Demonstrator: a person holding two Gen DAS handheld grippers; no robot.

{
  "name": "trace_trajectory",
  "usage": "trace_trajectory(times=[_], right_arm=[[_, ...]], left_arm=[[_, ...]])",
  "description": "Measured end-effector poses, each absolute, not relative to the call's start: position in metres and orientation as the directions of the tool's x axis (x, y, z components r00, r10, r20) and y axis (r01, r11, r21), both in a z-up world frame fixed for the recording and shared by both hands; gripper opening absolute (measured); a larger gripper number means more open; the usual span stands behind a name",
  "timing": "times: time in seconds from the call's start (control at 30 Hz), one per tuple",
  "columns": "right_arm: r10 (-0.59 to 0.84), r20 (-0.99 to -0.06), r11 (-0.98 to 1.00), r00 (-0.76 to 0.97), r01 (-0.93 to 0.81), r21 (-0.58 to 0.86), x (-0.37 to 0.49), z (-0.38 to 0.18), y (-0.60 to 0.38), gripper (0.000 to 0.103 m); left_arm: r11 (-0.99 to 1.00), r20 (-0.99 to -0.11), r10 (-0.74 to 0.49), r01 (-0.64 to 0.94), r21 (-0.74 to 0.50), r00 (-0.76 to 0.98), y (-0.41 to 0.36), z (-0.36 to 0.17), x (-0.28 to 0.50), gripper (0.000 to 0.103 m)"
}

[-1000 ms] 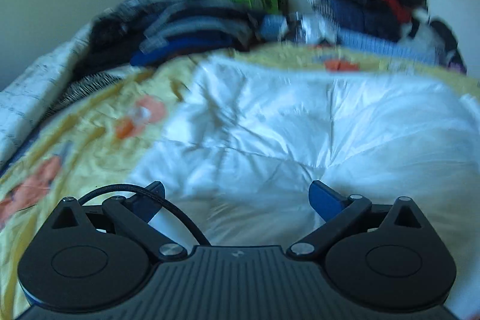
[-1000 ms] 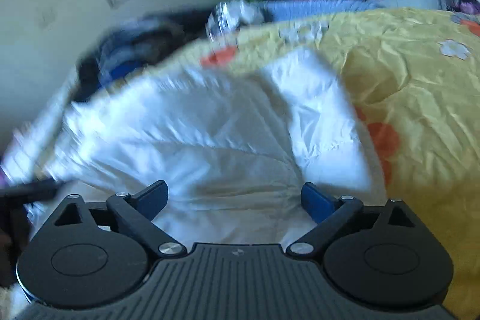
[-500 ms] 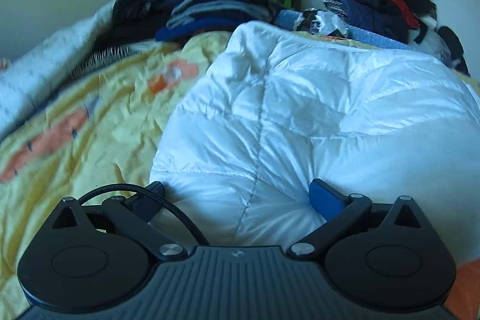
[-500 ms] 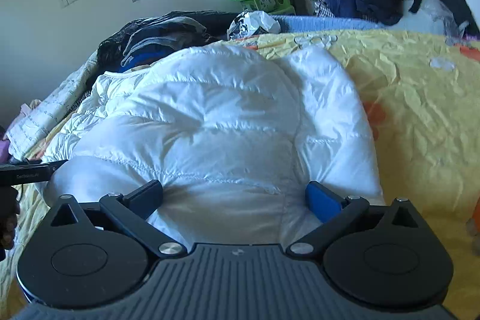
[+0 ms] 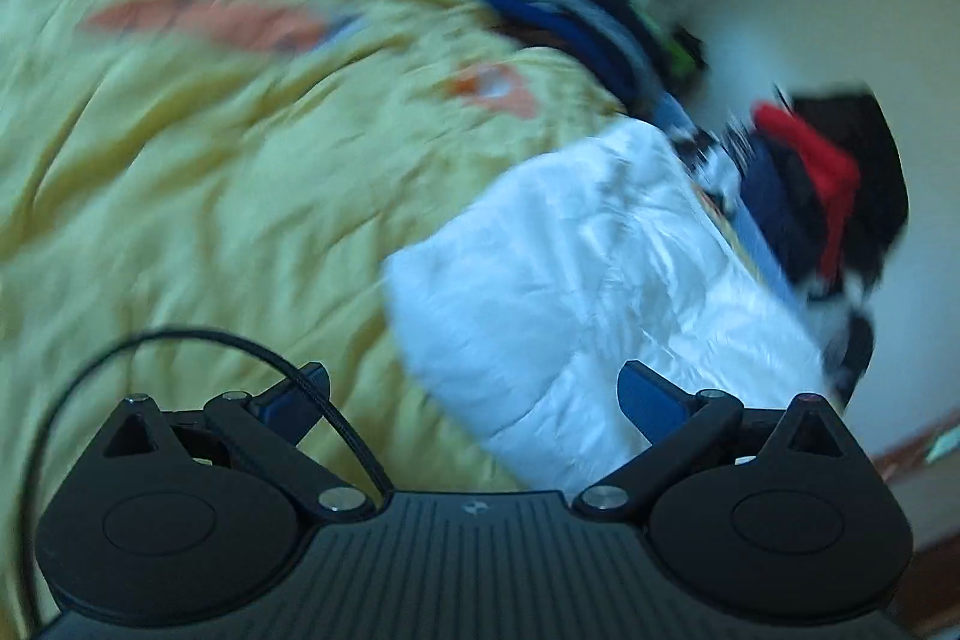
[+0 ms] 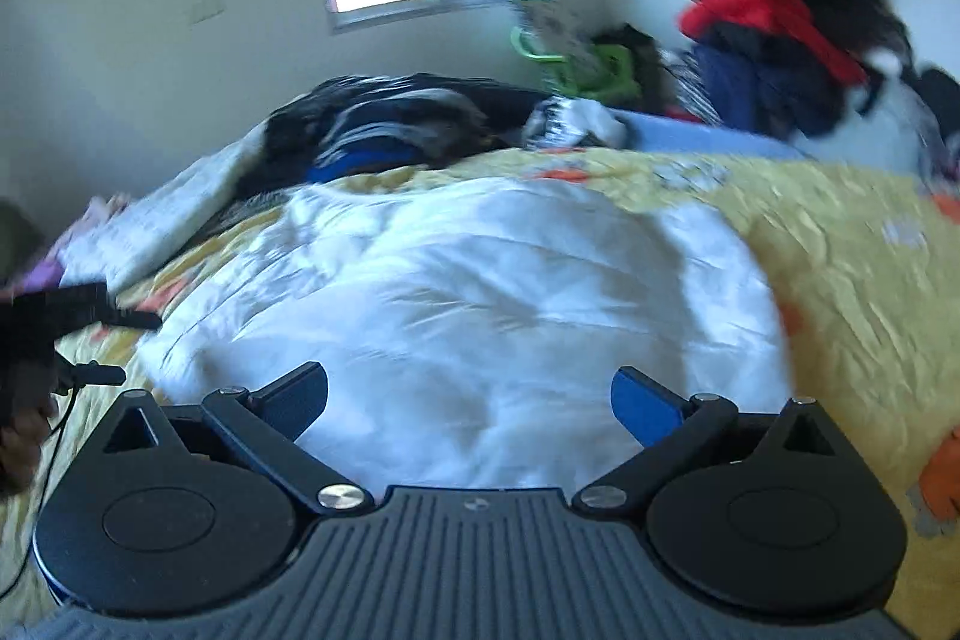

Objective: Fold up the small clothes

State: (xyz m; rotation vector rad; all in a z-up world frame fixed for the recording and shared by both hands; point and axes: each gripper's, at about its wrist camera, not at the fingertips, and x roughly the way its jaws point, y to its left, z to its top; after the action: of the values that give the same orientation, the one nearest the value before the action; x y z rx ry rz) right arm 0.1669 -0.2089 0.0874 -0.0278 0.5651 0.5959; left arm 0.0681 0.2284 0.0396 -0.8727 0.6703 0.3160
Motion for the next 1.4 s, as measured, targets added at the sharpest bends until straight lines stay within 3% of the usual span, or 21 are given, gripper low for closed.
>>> trace_trajectory(times=[0.27, 0.37, 0.43, 0.7, 0.73, 0.77, 0.8, 0.93, 1.1, 1.2, 1.33, 1.4], right_arm=[[0.603, -0.530, 0.518, 0.596, -0.798, -0.308, 0.107, 0.076, -0.047, 0.102], [0.596, -0.495, 0.353, 0.632, -0.760, -0.546, 0.092, 0.052, 0.022, 0.099], [0.577, -0.497, 0.300, 0.647, -0.735, -0.608, 0.097, 0.036, 0.057, 0.092], [0.539, -0.556, 0.287, 0.633, -0.758, -0.585, 0.117, 0.006, 0.109, 0.086], [0.540, -0.547, 0.286, 0.640, -0.751, -0.595, 0.117, 0.002, 0.112, 0.082], [0.538, -0.545, 0.294, 0.643, -0.750, -0.593, 0.118, 0.000, 0.114, 0.075], [0.519, -0.547, 0.322, 0.657, -0.743, -0.587, 0.123, -0.001, 0.117, 0.054], [0.526, -0.535, 0.413, 0.662, -0.748, -0.519, 0.141, 0.008, 0.108, 0.021], [0.565, -0.474, 0.497, 0.676, -0.737, -0.458, 0.147, 0.028, 0.092, 0.013], [0.591, -0.421, 0.555, 0.688, -0.726, -0.407, 0.148, 0.048, 0.074, 0.012], [0.611, -0.389, 0.578, 0.689, -0.724, -0.376, 0.144, 0.063, 0.051, 0.012], [0.625, -0.378, 0.568, 0.683, -0.730, -0.381, 0.138, 0.065, 0.046, 0.012]], left_arm=[[0.509, -0.628, 0.078, -0.572, -0.643, 0.775, 0.251, 0.039, 0.016, 0.103], [0.546, -0.649, 0.121, -0.596, -0.589, 0.751, 0.263, 0.049, 0.007, 0.103], [0.567, -0.648, 0.138, -0.596, -0.569, 0.749, 0.271, 0.054, 0.002, 0.103], [0.593, -0.641, 0.102, -0.563, -0.575, 0.761, 0.290, 0.053, 0.007, 0.103], [0.592, -0.638, 0.091, -0.557, -0.583, 0.765, 0.292, 0.052, 0.011, 0.103], [0.589, -0.633, 0.079, -0.548, -0.594, 0.770, 0.293, 0.052, 0.015, 0.103], [0.584, -0.630, 0.068, -0.543, -0.603, 0.774, 0.294, 0.052, 0.019, 0.103], [0.586, -0.624, -0.009, -0.502, -0.637, 0.781, 0.298, 0.054, 0.055, 0.103], [0.540, -0.609, -0.208, -0.429, -0.724, 0.766, 0.294, 0.048, 0.121, 0.103], [0.475, -0.581, -0.285, -0.414, -0.777, 0.763, 0.292, 0.041, 0.150, 0.103], [0.401, -0.524, -0.475, -0.356, -0.844, 0.707, 0.281, 0.026, 0.194, 0.103], [0.423, -0.556, -0.464, -0.379, -0.823, 0.689, 0.274, 0.021, 0.211, 0.102]])
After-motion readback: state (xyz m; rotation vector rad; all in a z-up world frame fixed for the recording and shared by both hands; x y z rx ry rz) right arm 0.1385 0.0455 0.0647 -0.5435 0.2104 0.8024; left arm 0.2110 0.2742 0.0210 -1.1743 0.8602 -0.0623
